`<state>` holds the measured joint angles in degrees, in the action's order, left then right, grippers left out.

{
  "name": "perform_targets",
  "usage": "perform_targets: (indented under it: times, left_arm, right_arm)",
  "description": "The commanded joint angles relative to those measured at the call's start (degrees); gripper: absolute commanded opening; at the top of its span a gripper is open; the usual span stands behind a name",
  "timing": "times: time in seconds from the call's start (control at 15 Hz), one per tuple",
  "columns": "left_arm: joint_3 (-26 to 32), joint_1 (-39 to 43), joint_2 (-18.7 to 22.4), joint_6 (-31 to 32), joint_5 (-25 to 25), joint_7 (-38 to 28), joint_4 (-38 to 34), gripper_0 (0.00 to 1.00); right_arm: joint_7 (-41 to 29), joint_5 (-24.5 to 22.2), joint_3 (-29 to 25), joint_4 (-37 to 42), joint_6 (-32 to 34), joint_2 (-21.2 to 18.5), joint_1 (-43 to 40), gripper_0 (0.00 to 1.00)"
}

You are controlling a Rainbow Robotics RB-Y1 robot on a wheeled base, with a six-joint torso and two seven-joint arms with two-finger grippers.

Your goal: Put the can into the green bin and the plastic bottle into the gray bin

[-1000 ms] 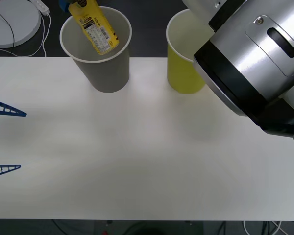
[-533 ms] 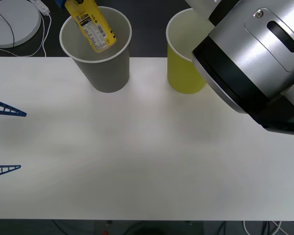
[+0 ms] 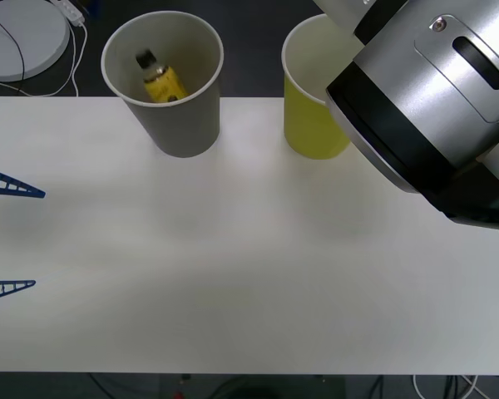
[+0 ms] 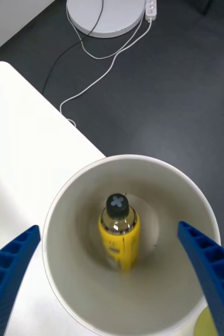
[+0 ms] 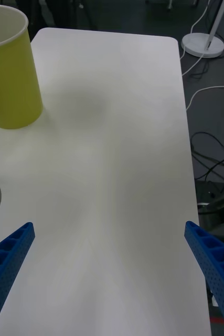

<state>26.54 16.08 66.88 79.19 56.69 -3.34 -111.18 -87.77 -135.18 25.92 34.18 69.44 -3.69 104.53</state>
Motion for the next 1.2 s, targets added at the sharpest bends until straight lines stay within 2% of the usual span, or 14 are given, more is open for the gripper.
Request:
perform_targets:
  times: [0.07,0.33,0.6,1.2]
  left_arm:
    - [0.0,0.0,0.0,0.0,0.0,0.0,0.0,1.0]
    - [0.0,0.0,0.0,0.0,0.0,0.0,0.0,1.0]
    - [0.0,0.0,0.0,0.0,0.0,0.0,0.0,1.0]
    - [0.0,0.0,0.0,0.0,0.0,0.0,0.0,1.0]
  right_arm:
    - [0.1,0.4,0.0,0.0,0.0,0.0,0.0,1.0]
    - [0.3,1.3,-0.1,0.0,0.0,-0.2,-0.1,1.0]
    - [6.6,5.9,-2.2,0.2,0.3,-2.3,-1.5,1.0]
    - [7.1,4.4,-3.2,15.9,6.7,-5.9,-8.9,1.0]
